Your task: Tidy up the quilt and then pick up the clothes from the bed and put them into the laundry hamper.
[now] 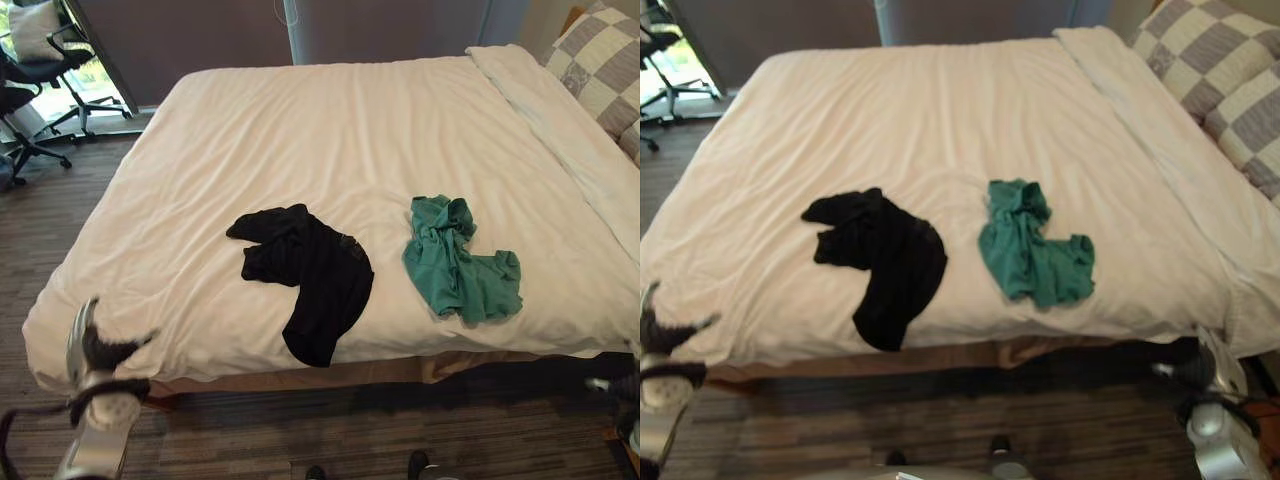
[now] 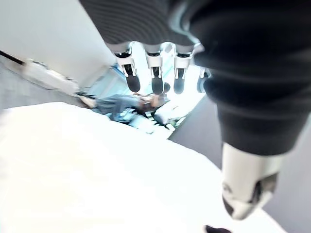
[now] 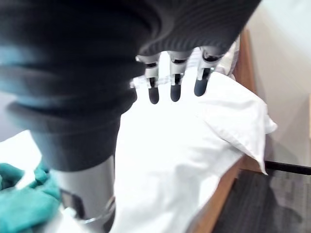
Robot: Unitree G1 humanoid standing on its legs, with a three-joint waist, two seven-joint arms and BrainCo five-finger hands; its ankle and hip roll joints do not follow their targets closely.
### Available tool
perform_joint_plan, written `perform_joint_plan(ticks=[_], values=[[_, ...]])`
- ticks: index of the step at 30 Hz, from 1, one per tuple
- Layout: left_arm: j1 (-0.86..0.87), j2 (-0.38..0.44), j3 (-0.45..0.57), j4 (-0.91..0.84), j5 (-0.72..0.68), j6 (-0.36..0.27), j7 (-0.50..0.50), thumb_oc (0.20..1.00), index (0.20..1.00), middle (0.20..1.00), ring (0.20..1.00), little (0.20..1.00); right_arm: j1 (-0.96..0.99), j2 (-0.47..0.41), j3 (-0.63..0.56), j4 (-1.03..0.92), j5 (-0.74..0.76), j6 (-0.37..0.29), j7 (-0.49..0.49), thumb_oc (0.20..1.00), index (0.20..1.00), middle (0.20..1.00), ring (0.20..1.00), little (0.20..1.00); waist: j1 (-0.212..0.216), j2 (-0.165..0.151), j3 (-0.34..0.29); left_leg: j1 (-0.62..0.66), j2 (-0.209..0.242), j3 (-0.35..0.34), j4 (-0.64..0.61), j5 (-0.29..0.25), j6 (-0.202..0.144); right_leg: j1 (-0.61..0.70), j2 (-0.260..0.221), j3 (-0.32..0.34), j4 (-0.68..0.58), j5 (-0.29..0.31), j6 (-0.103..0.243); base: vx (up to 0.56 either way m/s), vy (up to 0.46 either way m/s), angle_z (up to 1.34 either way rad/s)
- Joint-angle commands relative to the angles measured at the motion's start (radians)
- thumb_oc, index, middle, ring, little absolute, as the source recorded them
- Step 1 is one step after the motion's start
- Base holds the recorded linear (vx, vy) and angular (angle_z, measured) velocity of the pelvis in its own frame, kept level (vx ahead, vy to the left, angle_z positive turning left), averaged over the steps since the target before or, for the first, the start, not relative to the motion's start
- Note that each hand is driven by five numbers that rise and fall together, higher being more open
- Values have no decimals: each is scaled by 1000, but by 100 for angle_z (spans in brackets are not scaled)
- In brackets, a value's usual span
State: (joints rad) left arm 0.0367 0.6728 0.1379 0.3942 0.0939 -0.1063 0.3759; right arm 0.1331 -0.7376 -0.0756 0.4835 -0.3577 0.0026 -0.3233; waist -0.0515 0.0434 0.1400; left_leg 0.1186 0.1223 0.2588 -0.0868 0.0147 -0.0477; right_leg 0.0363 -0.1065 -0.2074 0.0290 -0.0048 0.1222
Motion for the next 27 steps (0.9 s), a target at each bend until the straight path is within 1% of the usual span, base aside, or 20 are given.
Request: perform_joint_plan(ticks=[1,3,6,7,8,9,10,11,12,13,14,15,16,17,18,19,20,23,25,27], values=[[-148,46,-77,28,119,-43,37,1000,1000,1000,1000,1000,-140,3,92,-70,-101,-49,-10,1000,1000,1000,1000,1000,-8,-76,31,32,21,25,0,-59,-76,61,-92,22,-94,-9,76,-11,-34,-8],[-204,47,-144,26,163,-28,22,1000,1000,1000,1000,1000,-180,-6,124,-124,-118,-57,-7,1000,1000,1000,1000,1000,-20,-73,39,32,27,35,0,-58,-79,59,-91,23,-98,-8,76,-18,-20,-11],[-307,60,-244,49,227,-12,1,1000,1000,1000,1000,1000,-234,13,163,-182,-98,-69,-3,1000,1000,1000,1000,1000,-39,-71,58,9,34,54,0,-47,-80,24,-88,39,-100,9,76,-79,-3,-10],[-331,62,-263,66,233,-6,-7,1000,1000,1000,1000,1000,-244,20,177,-197,-92,-74,-1,1000,1000,1000,1000,1000,-48,-70,60,3,35,61,0,-46,-80,15,-86,45,-104,13,77,-59,5,-26],[-336,63,-265,69,233,-7,-6,1000,1000,1000,1000,1000,-245,20,176,-198,-91,-74,-1,1000,1000,1000,1000,1000,-46,-70,59,2,35,62,0,-46,-80,12,-86,46,-104,14,77,-59,15,-35],[-405,56,-324,131,262,20,-20,1000,1000,1000,1000,1000,-268,35,212,-218,-88,-79,7,1000,1000,1000,1000,1000,-67,-68,70,-7,40,81,0,-46,-81,-13,-83,60,-105,21,82,-49,9,-36],[-409,56,-326,134,262,19,-20,1000,1000,1000,1000,1000,-269,36,210,-218,-88,-79,7,1000,1000,1000,1000,1000,-65,-69,69,-11,40,82,0,-42,-81,-18,-82,62,-105,25,81,-85,25,-30],[-465,45,-373,204,294,42,-30,1000,1000,1000,1000,1000,-271,46,228,-242,-89,-83,8,1000,1000,1000,1000,1000,-83,-69,79,-21,42,97,0,-41,-82,-41,-80,76,-104,30,84,-57,9,-18],[-468,45,-375,206,294,41,-29,1000,1000,1000,1000,1000,-272,46,226,-242,-89,-83,8,1000,1000,1000,1000,1000,-81,-69,78,-25,42,98,0,-37,-82,-46,-79,78,-105,34,82,-125,32,-30],[-556,26,-426,339,316,71,-37,1000,1000,1000,1000,1000,-275,52,238,-274,-87,-90,8,1000,1000,1000,1000,1000,-109,-71,97,-48,45,111,0,-34,-82,-86,-76,94,-101,44,89,-100,12,-39],[-563,25,-430,344,316,69,-36,1000,1000,1000,1000,1000,-275,53,235,-274,-87,-89,8,1000,1000,1000,1000,1000,-106,-72,95,-55,45,112,0,-29,-82,-94,-76,96,-100,47,87,-171,39,-48],[-641,6,-473,435,344,96,-43,1000,1000,1000,1000,1000,-271,51,241,-300,-83,-95,2,1000,1000,1000,1000,1000,-125,-74,115,-79,44,119,0,-24,-83,-130,-73,110,-98,54,92,-92,19,-31],[-645,5,-476,438,343,95,-42,1000,1000,1000,1000,1000,-270,51,238,-300,-83,-95,2,1000,1000,1000,1000,1000,-123,-74,114,-81,44,120,0,-23,-83,-133,-73,111,-97,54,92,-142,29,-29],[-710,-15,-512,550,373,111,-62,1000,1000,1000,1000,1000,-260,47,236,-313,-74,-99,0,1000,1000,1000,1000,1000,-137,-76,127,-109,45,125,0,-13,-83,-167,-72,115,-93,61,95,-82,14,-24],[-726,-27,-527,604,389,127,-71,1000,1000,1000,1000,1000,-254,47,233,-314,-64,-101,2,1000,1000,1000,1000,1000,-143,-78,133,-119,45,127,0,-10,-83,-179,-72,118,-91,64,96,-91,17,-23],[-734,-50,-527,664,384,139,-78,492,492,492,492,492,-249,49,235,-305,-55,-99,1,1000,1000,1000,1000,1000,-145,-80,137,-125,45,128,0,-7,-82,-185,-73,119,-90,66,96,-40,7,-14],[-733,-73,-522,707,379,142,-93,200,200,200,200,200,-247,54,238,-290,-46,-94,2,1000,1000,1000,1000,1000,-148,-83,140,-130,45,128,0,-6,-82,-188,-73,120,-90,69,95,-22,-2,-7],[-699,-111,-547,767,475,152,-133,200,200,200,200,200,-235,45,224,-255,-44,-84,9,1000,1000,1000,1000,1000,-146,-83,143,-137,45,129,0,-7,-83,-197,-77,116,-89,72,95,-4,0,-5],[-669,-125,-545,778,489,151,-148,200,200,200,200,200,-231,38,214,-248,-40,-84,9,1000,1000,1000,1000,1000,-143,-83,143,-136,47,128,0,-7,-83,-197,-79,114,-86,72,94,0,0,0],[-551,-158,-504,782,477,139,-167,200,200,200,200,200,-227,19,188,-253,-38,-85,14,1000,1000,1000,1000,1000,-126,-82,137,-127,48,121,0,-12,-83,-187,-84,103,-81,67,89,3,-5,2]])
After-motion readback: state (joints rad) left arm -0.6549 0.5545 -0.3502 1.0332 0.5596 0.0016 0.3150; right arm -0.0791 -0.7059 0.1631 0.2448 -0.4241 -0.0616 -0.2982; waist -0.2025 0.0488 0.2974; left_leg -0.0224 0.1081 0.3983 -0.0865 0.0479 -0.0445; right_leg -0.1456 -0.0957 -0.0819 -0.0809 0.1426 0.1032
